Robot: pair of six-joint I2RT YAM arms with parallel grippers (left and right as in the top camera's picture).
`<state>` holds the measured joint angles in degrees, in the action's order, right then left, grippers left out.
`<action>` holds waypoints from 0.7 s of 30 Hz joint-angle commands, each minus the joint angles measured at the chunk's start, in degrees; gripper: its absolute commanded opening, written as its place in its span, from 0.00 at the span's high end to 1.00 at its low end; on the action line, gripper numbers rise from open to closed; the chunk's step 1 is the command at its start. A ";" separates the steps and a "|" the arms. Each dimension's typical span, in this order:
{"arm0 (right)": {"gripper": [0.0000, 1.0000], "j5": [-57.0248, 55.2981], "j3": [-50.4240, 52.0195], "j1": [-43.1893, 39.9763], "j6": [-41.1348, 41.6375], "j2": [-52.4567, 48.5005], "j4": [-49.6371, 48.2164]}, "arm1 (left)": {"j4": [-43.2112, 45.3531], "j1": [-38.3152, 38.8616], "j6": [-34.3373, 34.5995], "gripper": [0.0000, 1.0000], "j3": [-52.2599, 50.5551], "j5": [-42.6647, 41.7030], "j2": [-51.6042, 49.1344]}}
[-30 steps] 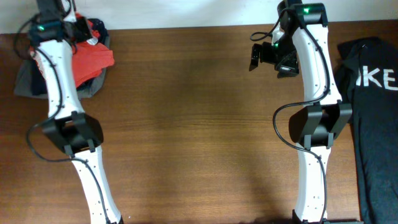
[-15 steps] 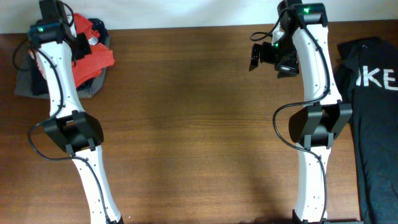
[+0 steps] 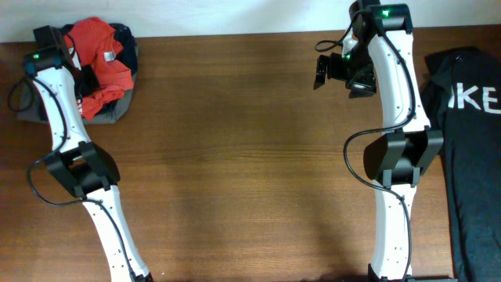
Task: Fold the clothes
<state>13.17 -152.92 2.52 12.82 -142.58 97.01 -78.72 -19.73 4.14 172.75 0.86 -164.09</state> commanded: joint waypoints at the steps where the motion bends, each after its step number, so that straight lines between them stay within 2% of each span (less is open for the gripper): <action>1: 0.01 0.50 -0.79 0.33 -0.55 4.66 0.33 | -2.21 0.50 -0.55 0.99 6.40 -0.61 3.43; 5: 0.01 -0.04 -0.79 -0.37 -0.57 9.97 0.33 | -3.32 1.29 -0.59 0.95 7.15 -7.06 9.53; 7: 0.01 -0.33 -0.79 -1.07 -0.57 14.84 0.33 | -4.61 1.62 -0.79 0.92 7.15 -13.11 13.42; 12: 0.01 -0.37 -0.74 -1.38 -0.61 24.68 0.33 | -7.61 1.86 -6.69 0.87 7.15 -24.94 19.63; 17: 0.01 -0.35 -0.07 -0.31 -0.61 35.76 0.33 | -13.31 1.84 -9.49 0.85 7.15 -26.75 26.05; 21: 0.01 -3.96 5.42 2.16 -1.01 47.08 0.33 | -18.01 1.84 -11.50 0.82 7.15 -25.42 32.61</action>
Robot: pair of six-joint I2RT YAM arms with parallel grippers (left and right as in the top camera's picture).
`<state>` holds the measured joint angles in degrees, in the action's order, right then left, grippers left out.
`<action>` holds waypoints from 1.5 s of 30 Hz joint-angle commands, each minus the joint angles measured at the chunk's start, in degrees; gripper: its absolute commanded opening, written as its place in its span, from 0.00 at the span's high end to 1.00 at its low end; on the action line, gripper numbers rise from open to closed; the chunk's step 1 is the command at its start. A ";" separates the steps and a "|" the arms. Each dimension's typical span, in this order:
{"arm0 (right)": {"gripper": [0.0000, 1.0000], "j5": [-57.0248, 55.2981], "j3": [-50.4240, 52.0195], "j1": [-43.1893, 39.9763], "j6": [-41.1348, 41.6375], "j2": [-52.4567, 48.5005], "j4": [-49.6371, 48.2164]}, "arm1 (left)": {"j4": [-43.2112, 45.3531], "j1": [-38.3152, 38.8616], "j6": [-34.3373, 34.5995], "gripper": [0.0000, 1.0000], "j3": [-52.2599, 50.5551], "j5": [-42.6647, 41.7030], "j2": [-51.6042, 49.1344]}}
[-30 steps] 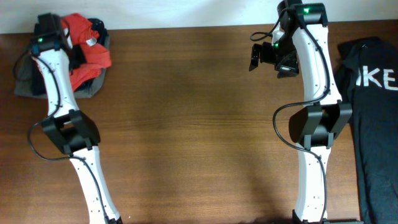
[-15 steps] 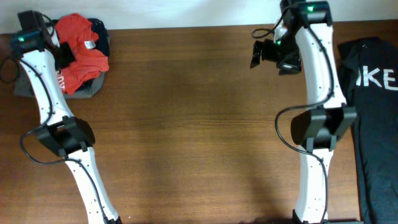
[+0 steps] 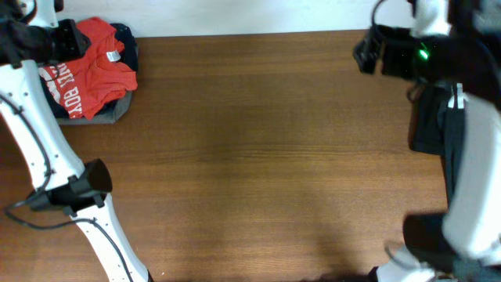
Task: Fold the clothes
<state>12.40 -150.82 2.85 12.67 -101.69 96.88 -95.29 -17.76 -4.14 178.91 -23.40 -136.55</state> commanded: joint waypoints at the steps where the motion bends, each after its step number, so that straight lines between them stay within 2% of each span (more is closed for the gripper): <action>1: 0.01 -5.46 6.08 2.58 -0.79 9.66 0.46 | -1.42 -0.13 -2.75 0.82 0.92 -0.07 6.75; 4: 0.01 -11.19 15.89 3.67 1.44 20.02 0.46 | -1.42 -0.11 -1.90 0.81 0.92 0.90 11.80; 9: 0.01 -13.16 34.97 3.45 3.41 38.73 0.02 | -1.42 0.76 -0.28 0.80 0.02 0.87 21.49; 13: 0.01 -16.61 42.93 3.45 6.60 48.59 -1.79 | -1.42 4.59 1.49 0.80 -4.94 1.07 27.32; 16: 0.01 -21.90 45.90 3.45 9.01 53.57 -2.34 | -1.42 9.05 1.60 0.80 -13.33 8.70 33.11; 20: 0.01 -24.55 47.39 3.45 9.07 56.83 -4.39 | -1.40 14.43 5.27 0.78 -29.05 19.34 44.17; 25: 0.01 -25.46 48.39 3.45 8.83 56.87 -6.03 | -0.17 16.28 7.54 0.76 -47.58 20.20 58.88; 27: 0.01 -26.64 49.75 3.45 8.85 56.87 -6.58 | 3.32 16.28 8.07 0.75 -58.88 20.20 66.93; 31: 0.01 -27.71 51.93 3.45 8.85 56.87 -8.20 | 15.93 16.26 9.16 0.65 -81.48 19.50 82.47; 32: 0.01 -27.69 52.17 3.45 8.87 56.87 -8.44 | 18.97 16.26 9.46 0.60 -86.03 19.32 85.55; 34: 0.01 -27.69 52.57 3.45 8.87 56.87 -8.48 | 26.43 16.26 11.43 0.33 -96.98 19.34 92.76; 35: 0.01 -27.67 52.76 3.45 8.87 56.87 -8.39 | 29.59 16.26 12.48 0.15 -101.72 19.37 95.80; 36: 0.01 -27.65 53.05 3.45 8.90 56.87 -8.20 | 32.65 16.26 13.64 0.01 -106.55 19.37 98.71; 41: 0.01 -27.52 53.90 3.45 8.90 56.87 -7.10 | 42.60 16.26 13.77 0.01 -124.26 19.80 106.77; 45: 0.01 -27.45 53.90 3.45 8.85 56.87 -5.90 | 44.57 16.26 13.77 0.01 -131.54 19.80 106.55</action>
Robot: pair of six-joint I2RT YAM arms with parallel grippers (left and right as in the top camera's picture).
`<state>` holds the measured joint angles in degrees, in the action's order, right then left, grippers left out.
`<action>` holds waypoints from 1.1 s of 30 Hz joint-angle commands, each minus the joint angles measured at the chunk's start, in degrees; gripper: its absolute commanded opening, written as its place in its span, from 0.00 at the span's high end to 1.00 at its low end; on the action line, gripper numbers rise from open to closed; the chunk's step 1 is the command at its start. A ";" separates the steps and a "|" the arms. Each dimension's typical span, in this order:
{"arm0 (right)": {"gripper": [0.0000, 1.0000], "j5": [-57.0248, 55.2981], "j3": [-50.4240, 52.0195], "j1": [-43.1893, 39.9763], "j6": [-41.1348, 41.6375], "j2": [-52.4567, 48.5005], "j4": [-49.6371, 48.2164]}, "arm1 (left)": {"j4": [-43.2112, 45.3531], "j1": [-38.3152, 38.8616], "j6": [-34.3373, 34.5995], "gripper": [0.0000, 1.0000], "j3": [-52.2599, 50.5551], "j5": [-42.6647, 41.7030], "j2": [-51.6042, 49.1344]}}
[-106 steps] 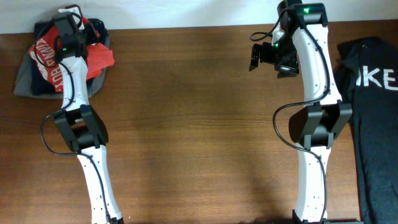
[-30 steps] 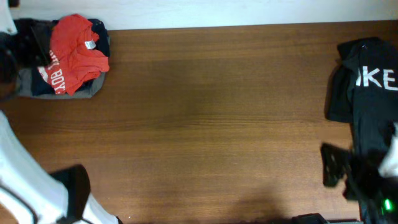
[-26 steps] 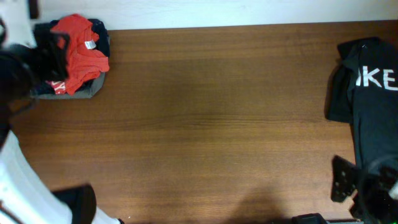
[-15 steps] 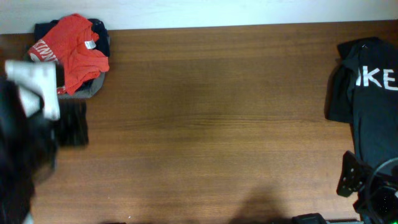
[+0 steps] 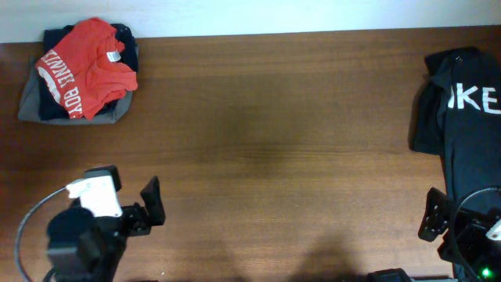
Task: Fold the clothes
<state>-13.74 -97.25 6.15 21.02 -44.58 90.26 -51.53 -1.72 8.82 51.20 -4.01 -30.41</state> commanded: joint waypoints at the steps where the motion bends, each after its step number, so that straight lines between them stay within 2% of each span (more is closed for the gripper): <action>1: 0.01 -1.31 0.33 0.15 0.52 -0.24 1.14 | 0.81 0.22 0.81 0.01 -4.70 0.42 0.26; 9: 0.01 -1.31 0.33 0.15 0.50 -0.24 7.08 | 3.41 0.22 0.79 0.01 -9.75 0.44 -0.39; 33: 0.01 -1.33 0.33 0.17 0.50 -0.24 7.06 | 3.45 0.22 0.81 0.01 -9.88 0.42 -0.39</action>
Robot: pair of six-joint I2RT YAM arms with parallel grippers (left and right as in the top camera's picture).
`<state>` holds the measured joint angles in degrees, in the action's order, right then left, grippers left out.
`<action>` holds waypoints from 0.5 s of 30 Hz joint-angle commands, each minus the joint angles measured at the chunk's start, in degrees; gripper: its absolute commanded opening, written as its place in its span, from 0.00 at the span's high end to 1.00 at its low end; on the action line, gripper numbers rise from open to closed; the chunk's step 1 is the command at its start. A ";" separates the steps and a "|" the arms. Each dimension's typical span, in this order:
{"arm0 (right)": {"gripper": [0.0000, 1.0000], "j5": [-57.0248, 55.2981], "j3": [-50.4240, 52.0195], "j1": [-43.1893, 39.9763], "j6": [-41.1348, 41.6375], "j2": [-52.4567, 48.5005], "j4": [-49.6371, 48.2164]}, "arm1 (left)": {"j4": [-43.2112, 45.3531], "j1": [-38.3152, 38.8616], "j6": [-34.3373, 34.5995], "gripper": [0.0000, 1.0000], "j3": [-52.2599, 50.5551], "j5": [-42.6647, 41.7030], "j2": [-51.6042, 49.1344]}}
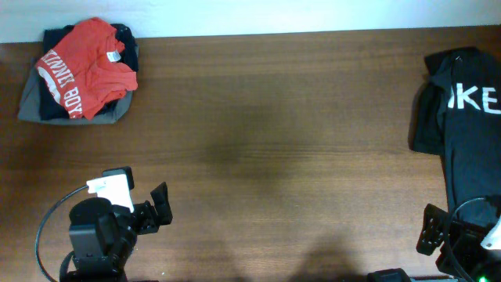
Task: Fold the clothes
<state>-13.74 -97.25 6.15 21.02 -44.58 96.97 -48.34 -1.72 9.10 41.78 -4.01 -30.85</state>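
A folded red T-shirt [84, 69] with white lettering tops a stack of dark and grey folded clothes [31, 106] at the far left corner. A black T-shirt [466, 133] with white letters lies spread and rumpled along the right edge. My left gripper [160, 208] sits low at the near left, far from the stack and holding nothing. At the near right corner my right gripper [430, 231] lies just below the black shirt's lower end, and it holds nothing. How far either pair of fingers stands apart does not show.
The brown wooden table [266, 149] runs between the stack and the black shirt. A white wall strip borders its far edge. Both arms are folded back at the near edge, with a black cable looping beside the left one.
Both arms have settled slightly lower toward the near edge, the left one a little to the right. The clothes have not moved.
First my left gripper was at the rumpled red shirt on the stack, and my right arm reached to the far side by the black shirt. Then the red shirt lay flat on the stack. Later both arms were back at the near edge, where they remain.
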 commanded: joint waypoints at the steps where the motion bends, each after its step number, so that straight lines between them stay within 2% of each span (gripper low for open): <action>1: 0.01 -1.33 0.33 0.17 0.50 -0.24 0.33 | 0.26 0.22 0.50 0.01 -0.46 0.42 0.04; 4: 0.01 -1.33 0.35 -0.50 0.50 0.04 0.31 | 0.26 0.22 0.52 0.01 -0.46 0.42 0.04; 7: 0.01 -1.29 0.35 -4.85 0.50 1.73 0.35 | 0.26 0.22 0.50 0.01 -0.46 0.42 0.04; 10: 0.01 -1.29 0.35 -8.96 0.52 4.55 0.33 | 0.26 0.22 0.50 0.01 -0.46 0.42 0.04; 15: 0.01 0.24 0.35 -11.15 0.52 11.13 0.33 | 0.26 0.22 0.50 0.01 -0.46 0.42 0.04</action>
<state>-13.72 -97.21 -3.66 20.97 -37.82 96.97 -48.36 -1.72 9.10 41.76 -4.01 -30.85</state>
